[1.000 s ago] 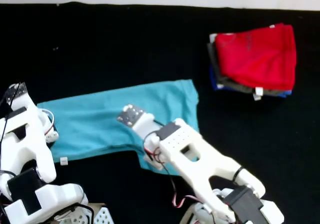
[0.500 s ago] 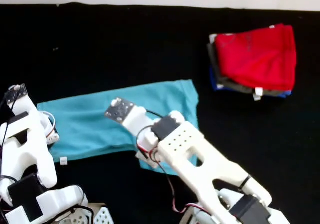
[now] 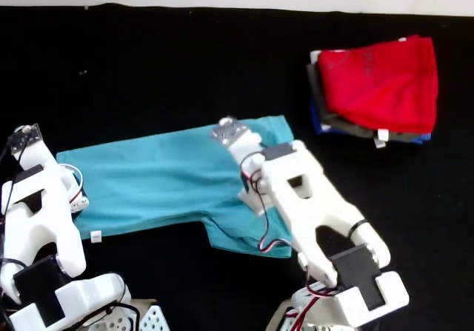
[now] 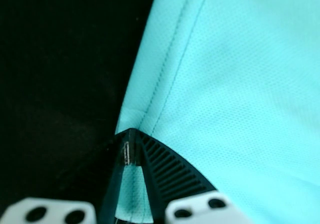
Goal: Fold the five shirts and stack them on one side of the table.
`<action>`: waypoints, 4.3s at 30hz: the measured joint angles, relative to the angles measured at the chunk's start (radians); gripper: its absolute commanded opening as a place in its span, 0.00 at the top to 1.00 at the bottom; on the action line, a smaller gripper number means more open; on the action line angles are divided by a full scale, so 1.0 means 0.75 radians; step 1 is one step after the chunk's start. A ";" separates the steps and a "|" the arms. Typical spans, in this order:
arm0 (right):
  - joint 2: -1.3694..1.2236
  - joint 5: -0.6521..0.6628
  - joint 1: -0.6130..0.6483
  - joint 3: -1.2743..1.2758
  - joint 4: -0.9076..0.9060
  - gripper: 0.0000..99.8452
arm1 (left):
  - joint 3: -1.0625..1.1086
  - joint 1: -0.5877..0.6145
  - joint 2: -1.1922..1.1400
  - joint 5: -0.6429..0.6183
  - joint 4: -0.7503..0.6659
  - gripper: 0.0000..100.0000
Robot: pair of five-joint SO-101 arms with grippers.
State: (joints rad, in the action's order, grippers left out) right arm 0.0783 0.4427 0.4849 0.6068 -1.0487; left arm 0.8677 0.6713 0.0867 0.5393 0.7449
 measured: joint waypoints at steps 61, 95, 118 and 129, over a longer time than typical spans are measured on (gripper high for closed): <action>0.094 -0.080 0.491 -0.215 -0.448 0.79 | 0.000 0.000 0.000 0.000 0.000 0.99; -0.137 0.012 0.313 0.160 -0.055 0.89 | 0.000 0.000 0.000 0.000 0.000 0.99; -0.233 0.149 0.106 -0.614 -0.569 0.94 | 0.000 0.000 0.000 0.000 0.000 0.99; -0.968 -0.207 -0.014 -1.588 -0.610 0.86 | 0.000 0.000 0.000 0.000 0.000 0.99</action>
State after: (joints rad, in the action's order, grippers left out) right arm -0.6475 0.2877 0.4741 -0.5838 -1.5060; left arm 0.8677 0.6713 0.0867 0.5393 0.7449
